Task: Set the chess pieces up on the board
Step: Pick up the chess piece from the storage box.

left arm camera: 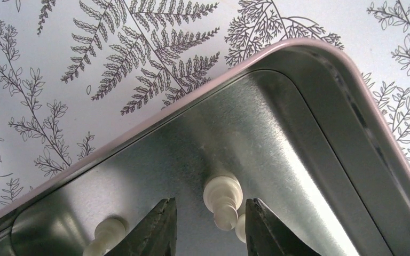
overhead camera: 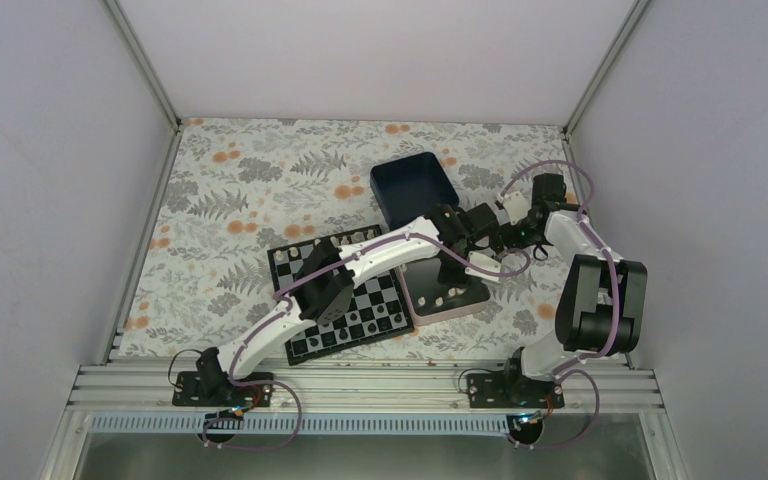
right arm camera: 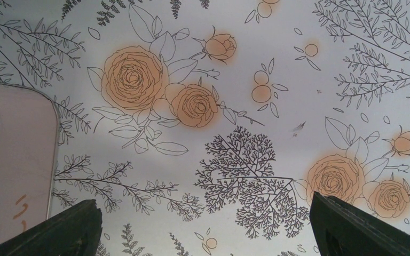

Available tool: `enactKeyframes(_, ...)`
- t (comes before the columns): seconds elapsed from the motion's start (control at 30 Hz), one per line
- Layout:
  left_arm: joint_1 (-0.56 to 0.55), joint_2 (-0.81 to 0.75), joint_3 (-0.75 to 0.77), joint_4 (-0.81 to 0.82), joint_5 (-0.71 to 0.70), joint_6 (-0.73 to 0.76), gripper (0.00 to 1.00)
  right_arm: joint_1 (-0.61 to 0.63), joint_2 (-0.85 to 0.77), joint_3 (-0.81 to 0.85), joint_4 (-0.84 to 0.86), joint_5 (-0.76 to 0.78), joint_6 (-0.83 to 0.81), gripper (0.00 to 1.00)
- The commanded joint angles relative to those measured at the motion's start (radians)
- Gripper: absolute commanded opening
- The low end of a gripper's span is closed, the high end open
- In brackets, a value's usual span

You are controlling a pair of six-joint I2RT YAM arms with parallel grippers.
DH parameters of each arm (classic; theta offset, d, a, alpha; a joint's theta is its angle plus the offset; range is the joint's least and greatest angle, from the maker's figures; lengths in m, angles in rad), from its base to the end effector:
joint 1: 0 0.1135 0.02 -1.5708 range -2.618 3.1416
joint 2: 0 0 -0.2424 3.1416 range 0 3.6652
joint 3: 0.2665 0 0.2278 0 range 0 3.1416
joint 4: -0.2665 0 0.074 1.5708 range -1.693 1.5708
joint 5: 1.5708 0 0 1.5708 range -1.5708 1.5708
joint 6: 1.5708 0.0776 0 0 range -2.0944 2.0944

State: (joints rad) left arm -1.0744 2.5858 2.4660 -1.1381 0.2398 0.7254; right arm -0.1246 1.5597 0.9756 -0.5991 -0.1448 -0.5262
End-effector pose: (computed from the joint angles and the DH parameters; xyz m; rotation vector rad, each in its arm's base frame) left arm 0.2206 -0.4460 0.1326 2.2632 1.7272 -0.4157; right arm 0.2898 -0.0250 0.1451 -0.5823 2.6664 0.0163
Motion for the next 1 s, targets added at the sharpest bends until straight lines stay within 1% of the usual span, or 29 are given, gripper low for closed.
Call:
enactKeyframes(0.0, -0.006, 0.029, -0.004, 0.007, -0.016, 0.006, 0.32, 0.007, -0.006, 0.005, 0.005, -0.019, -0.006, 1.0)
enactKeyframes(0.67, -0.004, 0.044, -0.006, 0.011, -0.026, 0.003, 0.31, 0.007, -0.01, 0.006, 0.005, -0.022, -0.004, 1.0)
enactKeyframes(0.77, -0.004, 0.045, 0.001, 0.012, -0.021, 0.003, 0.25, 0.006, -0.01, 0.006, 0.004, -0.022, -0.003, 1.0)
enactKeyframes(0.93, -0.004, 0.04, -0.003, 0.012, -0.02, 0.003, 0.21, 0.006, -0.01, 0.006, 0.005, -0.022, -0.004, 1.0)
enactKeyframes(0.97, -0.004, 0.041, -0.003, 0.014, -0.02, 0.003, 0.17, 0.006, -0.01, 0.006, 0.005, -0.021, -0.004, 1.0)
